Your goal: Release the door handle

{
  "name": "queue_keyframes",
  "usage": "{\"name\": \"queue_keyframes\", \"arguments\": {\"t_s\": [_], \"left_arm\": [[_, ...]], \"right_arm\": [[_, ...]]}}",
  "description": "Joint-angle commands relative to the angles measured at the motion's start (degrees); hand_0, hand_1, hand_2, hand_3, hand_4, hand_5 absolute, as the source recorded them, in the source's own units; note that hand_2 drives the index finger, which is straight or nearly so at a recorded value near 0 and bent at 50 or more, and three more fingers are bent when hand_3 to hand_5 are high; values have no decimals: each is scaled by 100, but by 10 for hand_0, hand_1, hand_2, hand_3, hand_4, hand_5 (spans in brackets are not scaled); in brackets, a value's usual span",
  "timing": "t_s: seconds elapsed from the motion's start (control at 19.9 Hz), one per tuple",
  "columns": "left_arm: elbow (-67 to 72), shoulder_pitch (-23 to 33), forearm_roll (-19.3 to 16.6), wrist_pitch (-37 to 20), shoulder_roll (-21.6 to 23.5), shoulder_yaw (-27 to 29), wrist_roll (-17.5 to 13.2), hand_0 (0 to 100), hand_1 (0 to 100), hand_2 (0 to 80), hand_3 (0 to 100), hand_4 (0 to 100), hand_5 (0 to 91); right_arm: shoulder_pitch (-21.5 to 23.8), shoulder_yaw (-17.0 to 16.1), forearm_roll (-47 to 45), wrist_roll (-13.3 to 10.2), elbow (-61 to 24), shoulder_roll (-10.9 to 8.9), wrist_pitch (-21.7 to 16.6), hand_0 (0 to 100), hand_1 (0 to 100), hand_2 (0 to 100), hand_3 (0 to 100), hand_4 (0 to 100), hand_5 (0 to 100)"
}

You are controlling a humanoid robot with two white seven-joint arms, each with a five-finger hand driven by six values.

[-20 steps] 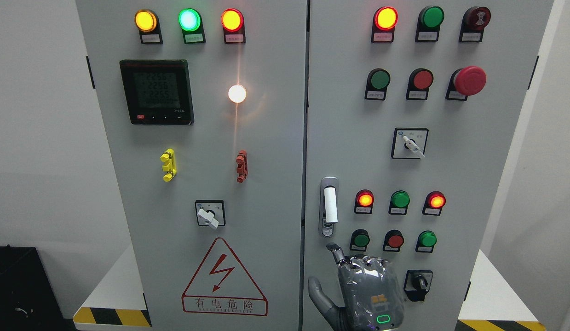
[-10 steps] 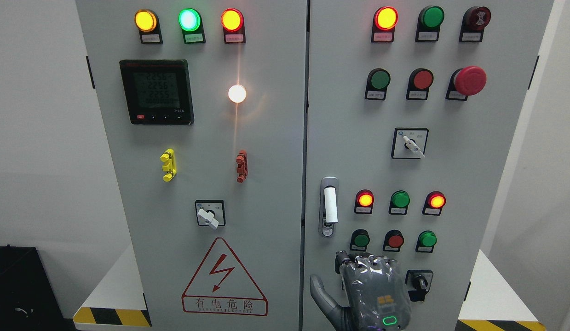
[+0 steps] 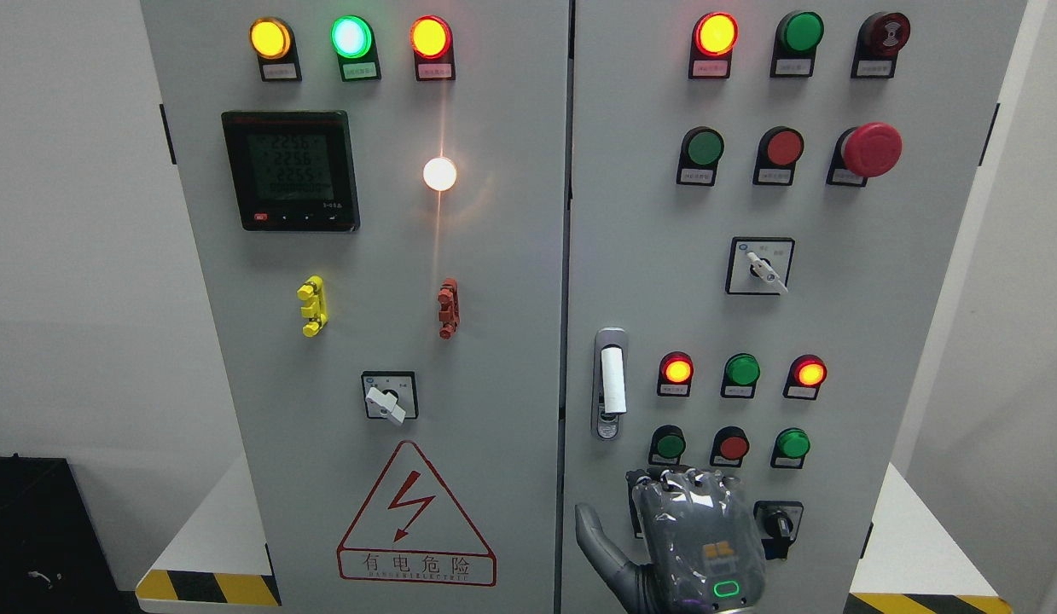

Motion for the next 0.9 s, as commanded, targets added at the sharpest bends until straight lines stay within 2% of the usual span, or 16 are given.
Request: {"name": "queue_keyframes", "arguments": {"t_s": [0.0,0.05,0.15,0.6,0.7,0.85], "left_arm": [[0,97,3,-1,0,0,1,120,556,0,0,0,0],[0,97,3,-1,0,0,1,120,556,0,0,0,0],[0,97,3,-1,0,0,1,120,556,0,0,0,0],[0,97,-5,-1,0,0,1,120,556,0,0,0,0],[0,97,-5,-1,0,0,1,120,556,0,0,0,0],[0,97,3,-1,0,0,1,120,556,0,0,0,0]], "right_arm": [[-233,-2,22,54,-18,2,24,360,0,917,1000,1000,999],[-295,-11,22,54,61,11,85,351,0,916,1000,1000,1000],[-418,-2,13,54,184,3,235,323,73,918,1000,1000,1000],[-884,7,31,63,395,11,261,291,202,922,1000,1000,1000],[-928,7,39,72,448,11,288,288,207,923,1000,1000,1000],[-1060,-2,39,203,492,11,419,285,214,926,1000,1000,1000]]}}
